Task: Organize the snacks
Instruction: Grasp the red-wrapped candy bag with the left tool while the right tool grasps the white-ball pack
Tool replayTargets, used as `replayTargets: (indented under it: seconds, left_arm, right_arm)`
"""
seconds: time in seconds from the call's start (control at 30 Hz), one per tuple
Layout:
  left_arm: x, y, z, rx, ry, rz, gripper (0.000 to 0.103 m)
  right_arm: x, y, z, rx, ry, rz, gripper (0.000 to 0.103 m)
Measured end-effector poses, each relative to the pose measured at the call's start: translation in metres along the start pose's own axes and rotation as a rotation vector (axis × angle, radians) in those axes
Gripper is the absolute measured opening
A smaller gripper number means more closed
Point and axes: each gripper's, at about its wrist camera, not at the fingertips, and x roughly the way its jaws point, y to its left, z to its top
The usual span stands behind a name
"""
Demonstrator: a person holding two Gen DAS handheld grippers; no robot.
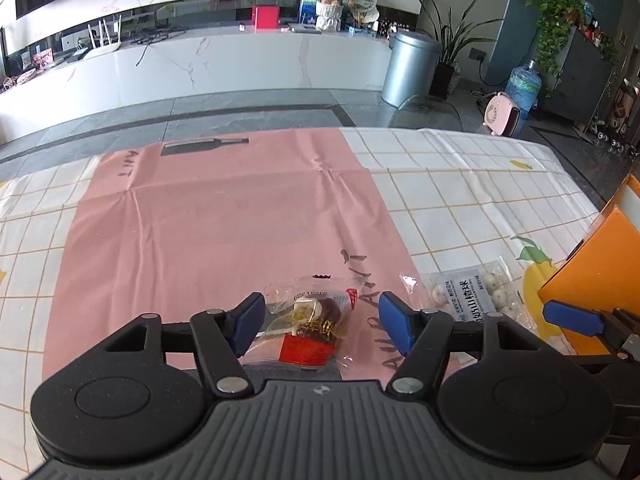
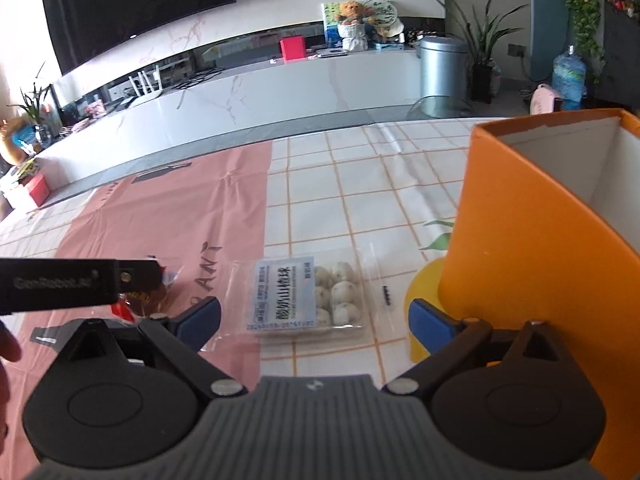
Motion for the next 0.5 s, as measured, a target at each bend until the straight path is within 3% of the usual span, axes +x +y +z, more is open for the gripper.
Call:
replayTargets:
  seconds: [0.13, 0.3, 0.5]
  left_arm:
    - [0.005, 0.006, -0.002, -0.028, 0.028, -0.011, 0.055]
    - [-0.003, 0.014, -0.008, -0.077, 0.046, -0.029, 0.047]
    - [-0.016, 0.020, -0.017, -0.104, 0.080, 0.022, 0.047]
  right_arm:
    - [0.009, 0.002, -0.002, -0.022, 0.028, 0.008, 0.095]
    - [0.002, 0.013, -0.010, -0.056, 0.045, 0.077, 0.095]
    - [-0.014, 0.039, -0.027, -0.171, 0.052, 0.174, 0.093]
